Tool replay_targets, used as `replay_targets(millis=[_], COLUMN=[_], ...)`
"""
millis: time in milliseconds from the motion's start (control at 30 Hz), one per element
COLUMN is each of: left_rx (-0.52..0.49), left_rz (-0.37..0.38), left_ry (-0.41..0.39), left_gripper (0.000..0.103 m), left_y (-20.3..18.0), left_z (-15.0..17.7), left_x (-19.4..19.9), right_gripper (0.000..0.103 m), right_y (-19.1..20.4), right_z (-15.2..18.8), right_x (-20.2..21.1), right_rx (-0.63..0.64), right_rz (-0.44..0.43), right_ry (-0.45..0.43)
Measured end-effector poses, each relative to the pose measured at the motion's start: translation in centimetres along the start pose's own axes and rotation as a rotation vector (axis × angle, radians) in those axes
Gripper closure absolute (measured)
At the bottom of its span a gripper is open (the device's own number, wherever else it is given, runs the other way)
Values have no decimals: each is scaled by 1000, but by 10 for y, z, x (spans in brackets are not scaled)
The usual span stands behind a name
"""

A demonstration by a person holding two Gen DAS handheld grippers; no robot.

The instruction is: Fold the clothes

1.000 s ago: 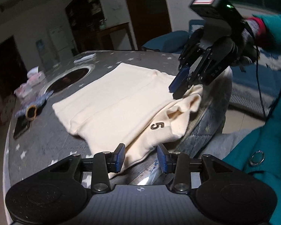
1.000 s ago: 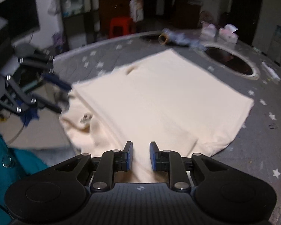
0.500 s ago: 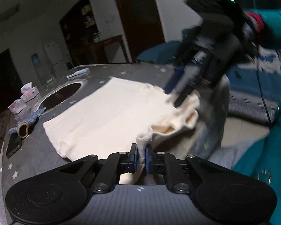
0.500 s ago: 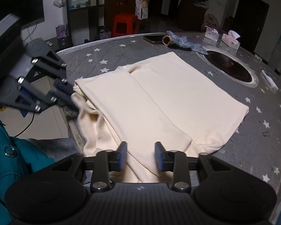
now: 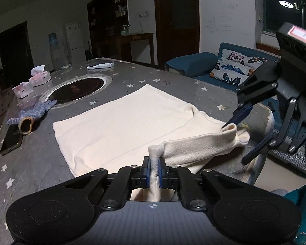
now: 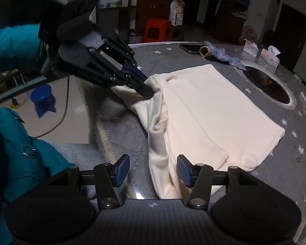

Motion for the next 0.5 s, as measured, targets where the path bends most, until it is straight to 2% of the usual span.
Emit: replay_targets(millis=[133, 167, 200, 267, 367, 433, 500], left_rx=[4, 5, 3, -11, -48, -79, -108], left_rz=[13, 16, 18, 20, 12, -13, -37], left_ry=[6, 8, 9, 7, 4, 17, 31], left_gripper=[94, 94, 91, 89, 81, 67, 61], left_y=[-1, -2, -3, -6, -13, -17, -21], left_z=[3, 4, 5, 9, 18, 27, 36], left_x=[0, 1, 1, 6, 17, 22, 26], right_gripper=[57, 64, 78, 85, 89, 90, 90], right_y=[-6, -8, -10, -14, -21, -25, -27], right_z=[2, 3, 4, 7, 4, 2, 0], right_x=[-11, -15, -18, -22, -18, -15, -14], right_rx=[-3, -9, -18, -47, -95, -101, -109], right_rz=[22, 24, 28, 35, 20, 23, 22], right_ry=[13, 22, 31, 47, 31, 24, 20])
Point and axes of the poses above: each gripper's, at about its wrist camera, not at the fingertips, and x roughly against the way its jaws point, y to its left, z to its underside, the point moved 8 cm from there along -x, roughly the way its jaws point, and after that the axes turned 4 degrees about z, right-handed, at the moved point
